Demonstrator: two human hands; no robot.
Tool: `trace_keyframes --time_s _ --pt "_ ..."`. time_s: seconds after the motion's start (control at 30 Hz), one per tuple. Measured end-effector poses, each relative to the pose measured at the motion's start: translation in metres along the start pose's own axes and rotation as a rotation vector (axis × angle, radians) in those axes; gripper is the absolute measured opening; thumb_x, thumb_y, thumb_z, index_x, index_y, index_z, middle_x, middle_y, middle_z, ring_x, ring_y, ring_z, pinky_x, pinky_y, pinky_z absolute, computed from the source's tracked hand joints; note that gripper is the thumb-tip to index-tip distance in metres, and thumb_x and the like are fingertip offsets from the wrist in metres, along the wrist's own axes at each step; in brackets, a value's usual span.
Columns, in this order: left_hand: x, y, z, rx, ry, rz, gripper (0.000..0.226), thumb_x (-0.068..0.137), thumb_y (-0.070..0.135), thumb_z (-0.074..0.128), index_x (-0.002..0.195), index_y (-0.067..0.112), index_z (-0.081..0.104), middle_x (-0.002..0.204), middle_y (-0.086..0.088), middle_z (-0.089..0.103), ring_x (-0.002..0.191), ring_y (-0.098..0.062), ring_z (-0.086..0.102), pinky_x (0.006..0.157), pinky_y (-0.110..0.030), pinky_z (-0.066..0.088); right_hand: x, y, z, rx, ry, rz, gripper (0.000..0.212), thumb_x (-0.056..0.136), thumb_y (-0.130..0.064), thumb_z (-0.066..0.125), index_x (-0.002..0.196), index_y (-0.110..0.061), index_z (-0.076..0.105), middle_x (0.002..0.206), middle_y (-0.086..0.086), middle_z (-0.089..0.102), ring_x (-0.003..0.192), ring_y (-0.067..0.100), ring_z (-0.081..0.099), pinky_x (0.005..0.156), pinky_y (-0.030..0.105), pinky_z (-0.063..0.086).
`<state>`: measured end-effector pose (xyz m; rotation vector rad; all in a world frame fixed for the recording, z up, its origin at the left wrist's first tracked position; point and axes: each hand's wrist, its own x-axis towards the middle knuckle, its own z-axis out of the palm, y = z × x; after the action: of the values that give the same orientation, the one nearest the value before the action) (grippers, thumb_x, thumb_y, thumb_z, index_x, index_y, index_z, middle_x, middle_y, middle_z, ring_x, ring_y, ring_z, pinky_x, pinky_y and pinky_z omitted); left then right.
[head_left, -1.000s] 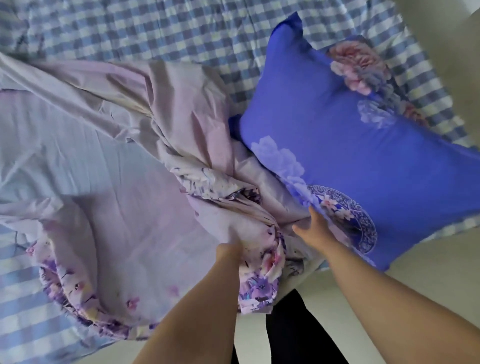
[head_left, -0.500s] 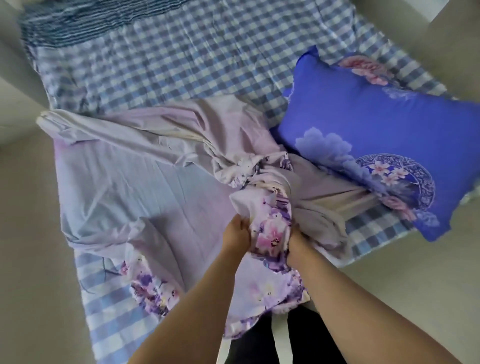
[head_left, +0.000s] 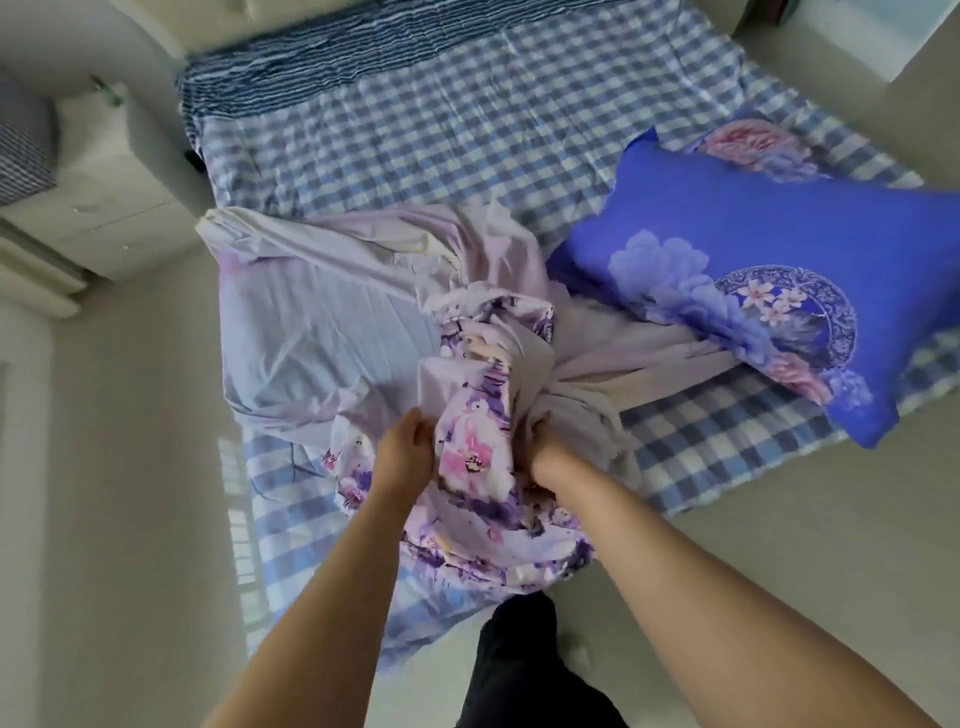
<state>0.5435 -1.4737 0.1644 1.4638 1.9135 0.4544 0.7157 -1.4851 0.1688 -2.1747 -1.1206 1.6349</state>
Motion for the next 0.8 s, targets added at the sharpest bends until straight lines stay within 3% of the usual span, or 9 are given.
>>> trace_keyframes --time_s 0.1,0.17,0.23,0.3,0.37,0.43,0.57,0.67,0.8 --pt "-0.030 -0.040 -0.060 -0.033 0.162 -0.050 0.016 0.094 0.006 0.044 0.079 0.008 0.051 0.079 -0.006 0.056 0.076 -0.026 0.051 0.062 -0.030 0.027 -0.032 0.003 0.050 -0.076 -0.059 -0.098 0.033 0.095 -0.022 0.045 0.126 -0.013 0.053 0.118 0.015 0.061 0.105 0.032 0.059 0.083 0.034 0.049" --pt "-0.043 -0.064 -0.094 0.002 0.197 -0.071 0.014 0.094 0.008 0.047 0.083 0.006 0.054 0.083 -0.012 0.060 0.079 -0.029 0.052 0.064 -0.030 0.028 -0.054 -0.005 0.075 0.047 0.067 -0.138 0.032 0.098 -0.036 0.043 0.114 -0.015 0.062 0.110 0.010 0.064 0.106 0.031 0.059 0.081 0.029 0.045" --pt "-0.052 -0.082 -0.114 0.055 0.152 -0.031 0.012 0.093 0.009 0.050 0.084 0.006 0.059 0.091 -0.018 0.066 0.086 -0.035 0.057 0.065 -0.030 0.031 -0.069 -0.025 0.094 0.248 0.092 -0.129 0.057 0.091 -0.066 0.032 0.112 -0.020 0.060 0.108 0.005 0.062 0.110 0.028 0.055 0.083 0.032 0.043" --pt "-0.061 -0.097 -0.123 0.094 0.037 0.030 0.023 0.092 0.009 0.051 0.070 0.017 0.052 0.083 -0.014 0.064 0.081 -0.031 0.055 0.063 -0.029 0.030 -0.082 -0.047 0.122 0.451 -0.037 0.002 0.079 0.075 -0.081 0.040 0.123 -0.020 0.054 0.116 0.002 0.056 0.116 0.024 0.052 0.092 0.035 0.043" --pt "-0.067 -0.111 -0.125 0.102 -0.073 0.069 0.037 0.091 0.008 0.049 0.061 0.025 0.037 0.074 -0.006 0.055 0.073 -0.024 0.048 0.061 -0.030 0.028 -0.082 -0.055 0.153 0.512 -0.103 0.075 0.057 0.077 -0.065 0.061 0.104 -0.014 0.058 0.097 0.003 0.057 0.091 0.015 0.057 0.078 0.028 0.043" --pt "-0.067 -0.143 -0.138 0.094 -0.166 0.093 0.038 0.091 0.010 0.049 0.059 0.021 0.033 0.067 -0.003 0.049 0.070 -0.021 0.044 0.061 -0.032 0.031 -0.073 -0.061 0.201 0.448 -0.066 0.129 0.045 0.075 -0.036 0.074 0.105 -0.005 0.061 0.094 0.012 0.063 0.075 0.020 0.057 0.065 0.026 0.043" --pt "-0.047 -0.218 -0.192 0.062 -0.372 0.098 0.033 0.096 0.023 0.050 0.064 0.019 0.041 0.064 0.006 0.044 0.068 -0.017 0.042 0.062 -0.029 0.035 -0.076 -0.094 0.298 0.372 0.177 0.068 0.029 0.077 -0.009 0.061 0.105 -0.002 0.059 0.079 0.011 0.059 0.069 0.025 0.054 0.061 0.027 0.041" --pt "-0.029 -0.265 -0.247 -0.071 -0.516 0.046 0.013 0.097 0.021 0.049 0.095 0.015 0.061 0.081 0.003 0.057 0.073 -0.013 0.049 0.055 -0.015 0.037 -0.092 -0.121 0.358 0.381 0.272 0.060 0.024 0.087 -0.012 0.054 0.110 -0.005 0.059 0.084 0.008 0.056 0.080 0.027 0.055 0.069 0.030 0.041" --pt "0.002 -0.305 -0.308 -0.090 -0.538 0.022 0.041 0.094 0.012 0.055 0.134 0.012 0.047 0.114 -0.007 0.060 0.094 -0.020 0.059 0.064 -0.013 0.042 -0.104 -0.154 0.400 0.364 0.262 -0.014 0.032 0.089 -0.009 0.049 0.120 -0.007 0.058 0.100 0.011 0.063 0.085 0.026 0.058 0.071 0.027 0.041"
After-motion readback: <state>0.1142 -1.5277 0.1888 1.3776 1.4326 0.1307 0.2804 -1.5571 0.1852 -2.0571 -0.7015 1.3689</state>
